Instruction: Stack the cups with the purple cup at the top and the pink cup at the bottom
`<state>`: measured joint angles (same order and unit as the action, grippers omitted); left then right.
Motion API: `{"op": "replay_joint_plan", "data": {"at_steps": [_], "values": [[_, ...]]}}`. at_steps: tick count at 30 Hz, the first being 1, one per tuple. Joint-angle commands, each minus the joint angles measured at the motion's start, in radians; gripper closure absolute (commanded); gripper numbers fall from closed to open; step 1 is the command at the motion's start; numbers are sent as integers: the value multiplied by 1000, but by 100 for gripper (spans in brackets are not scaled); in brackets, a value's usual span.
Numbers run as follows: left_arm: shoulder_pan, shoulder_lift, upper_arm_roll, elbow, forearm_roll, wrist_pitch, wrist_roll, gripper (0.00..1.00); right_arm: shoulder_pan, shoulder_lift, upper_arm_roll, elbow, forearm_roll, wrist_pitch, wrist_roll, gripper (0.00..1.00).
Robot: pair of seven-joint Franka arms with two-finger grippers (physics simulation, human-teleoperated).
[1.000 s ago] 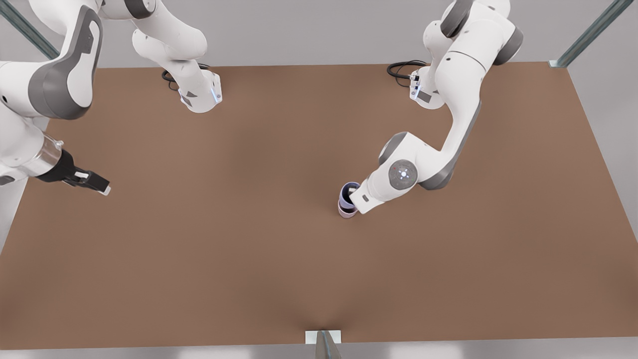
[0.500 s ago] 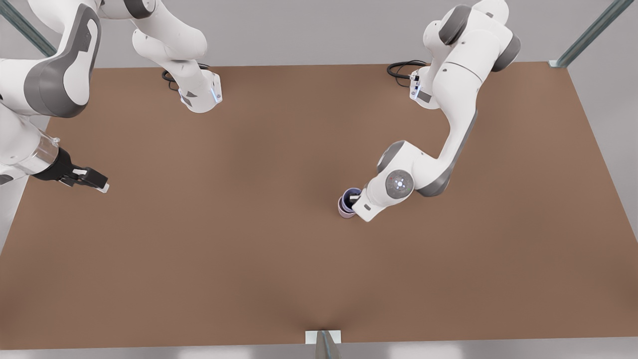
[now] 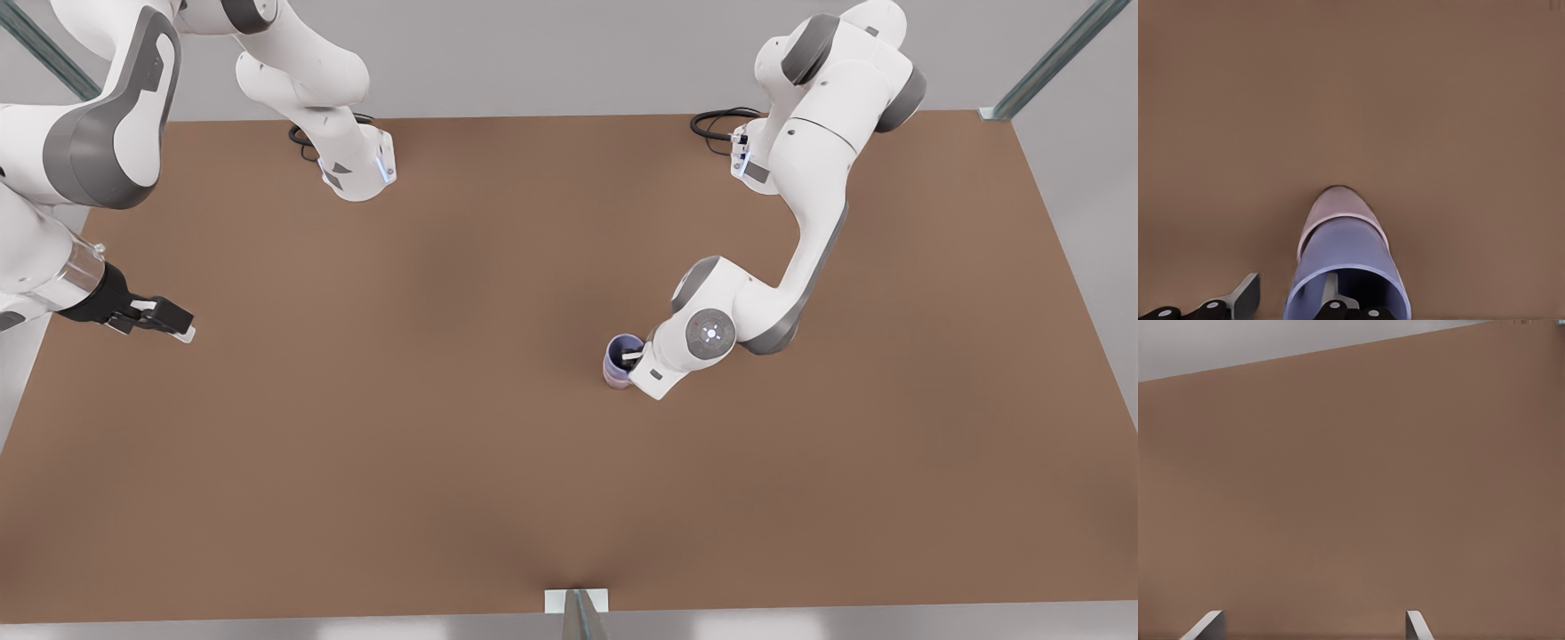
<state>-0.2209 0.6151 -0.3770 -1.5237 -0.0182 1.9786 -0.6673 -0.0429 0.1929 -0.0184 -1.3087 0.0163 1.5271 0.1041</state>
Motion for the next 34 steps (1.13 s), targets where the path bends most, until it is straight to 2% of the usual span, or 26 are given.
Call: {"op": "replay_joint_plan", "data": {"at_steps": [1, 4, 7, 8, 9, 11, 16, 18, 20, 24, 27, 30, 34], "values": [[0, -2, 0, 0, 1, 0, -46, 40, 0, -1, 0, 0, 1, -1, -26, 0], [2, -3, 0, 2, 1, -4, -46, 39, 0, -1, 0, 0, 2, -1, -26, 0], [2, -5, 0, 4, 1, -9, -46, 33, 0, -1, 0, 0, 2, -1, -26, 0], [2, -11, 0, 4, 1, -15, -46, 17, 0, -1, 0, 0, 2, -1, -26, 0], [2, -15, 0, 7, 1, -24, -48, 14, 0, -1, 0, 0, 2, -1, -26, 0], [2, -25, -2, 8, 0, -37, -52, 10, 0, -1, 0, 2, 4, 1, -26, 0], [2, -40, -3, 33, 0, -78, -54, 10, -2, -1, -2, 2, 16, 1, -26, 0], [2, -43, 0, 112, 1, -182, -52, 0, -3, 0, -3, 0, 16, 2, -26, 0], [14, -44, 41, 238, 1, -346, 69, 0, -3, 0, -3, 0, 16, 2, -26, 0], [11, -170, 283, 255, 23, -442, 400, 0, -5, 2, -3, 0, 16, 7, -26, 0], [61, -264, 306, 244, 80, -438, 569, 0, -5, 2, -3, 0, 16, 5, -26, 0], [153, -379, 233, 156, 84, -415, 649, 0, -5, 2, -3, 0, 16, 7, -26, 0], [170, -406, 221, 140, 87, -416, 650, 0, -5, 2, -3, 0, 16, 7, -26, 0]]}}
